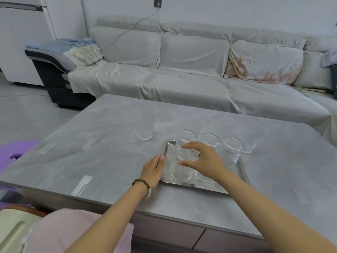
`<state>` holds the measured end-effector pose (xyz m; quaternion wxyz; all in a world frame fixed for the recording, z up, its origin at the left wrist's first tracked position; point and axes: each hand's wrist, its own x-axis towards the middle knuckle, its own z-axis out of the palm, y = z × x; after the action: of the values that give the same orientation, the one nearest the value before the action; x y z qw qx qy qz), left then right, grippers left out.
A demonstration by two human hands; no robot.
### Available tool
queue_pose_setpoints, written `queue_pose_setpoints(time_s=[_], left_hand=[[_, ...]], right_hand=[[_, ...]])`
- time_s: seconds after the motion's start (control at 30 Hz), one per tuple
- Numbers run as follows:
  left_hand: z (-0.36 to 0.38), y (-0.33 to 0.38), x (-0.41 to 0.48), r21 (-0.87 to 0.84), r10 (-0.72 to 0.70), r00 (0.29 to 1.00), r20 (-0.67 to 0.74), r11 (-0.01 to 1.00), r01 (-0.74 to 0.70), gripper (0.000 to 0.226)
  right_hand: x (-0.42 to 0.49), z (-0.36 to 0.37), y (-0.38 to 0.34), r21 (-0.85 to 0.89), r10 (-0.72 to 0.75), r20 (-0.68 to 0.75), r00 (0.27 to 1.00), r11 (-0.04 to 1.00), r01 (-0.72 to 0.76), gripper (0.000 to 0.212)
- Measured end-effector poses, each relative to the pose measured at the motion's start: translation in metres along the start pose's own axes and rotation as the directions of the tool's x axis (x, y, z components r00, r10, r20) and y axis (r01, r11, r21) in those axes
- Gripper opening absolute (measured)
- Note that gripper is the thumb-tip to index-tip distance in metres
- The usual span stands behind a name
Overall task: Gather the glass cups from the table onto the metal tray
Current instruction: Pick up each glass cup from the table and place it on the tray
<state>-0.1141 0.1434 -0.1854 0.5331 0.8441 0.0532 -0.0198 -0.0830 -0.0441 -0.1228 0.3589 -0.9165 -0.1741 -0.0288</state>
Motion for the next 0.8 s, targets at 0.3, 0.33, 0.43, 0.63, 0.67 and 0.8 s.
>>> queue_pose_setpoints(time_s=[0.3,0.33,0.43,0.63,0.67,0.8], left_hand=[[-0.002,-0.004,0.003,-0.055,0.047,0.999,0.006,0.997,-0.047,0.045],[-0.003,-0.003,0.003,-0.059,0.048,0.999,0.009,0.997,-0.047,0.048],[-0.007,0.0,0.002,-0.071,0.067,0.998,0.016,0.995,-0.066,0.045],[-0.039,0.001,0.023,-0.101,0.007,0.996,-0.088,0.995,-0.016,0.048],[-0.048,0.002,0.03,-0.097,0.011,0.994,-0.11,0.995,-0.022,0.049],[-0.08,0.011,0.063,-0.118,0.016,0.977,-0.213,0.992,-0.042,0.055]], right_hand=[[0.003,0.008,0.007,-0.012,0.005,-0.002,1.0,1.0,-0.005,0.057],[0.002,0.008,0.007,-0.007,0.004,0.003,1.0,1.0,-0.004,0.057],[-0.001,0.005,0.006,0.0,-0.008,0.018,1.0,1.0,0.008,0.055],[0.016,-0.012,-0.014,0.119,-0.071,-0.009,0.997,0.99,0.072,0.036],[0.025,-0.013,-0.019,0.158,-0.078,-0.005,0.997,0.984,0.078,0.033],[0.071,-0.01,-0.04,0.357,0.004,0.056,0.998,0.934,-0.023,0.021]])
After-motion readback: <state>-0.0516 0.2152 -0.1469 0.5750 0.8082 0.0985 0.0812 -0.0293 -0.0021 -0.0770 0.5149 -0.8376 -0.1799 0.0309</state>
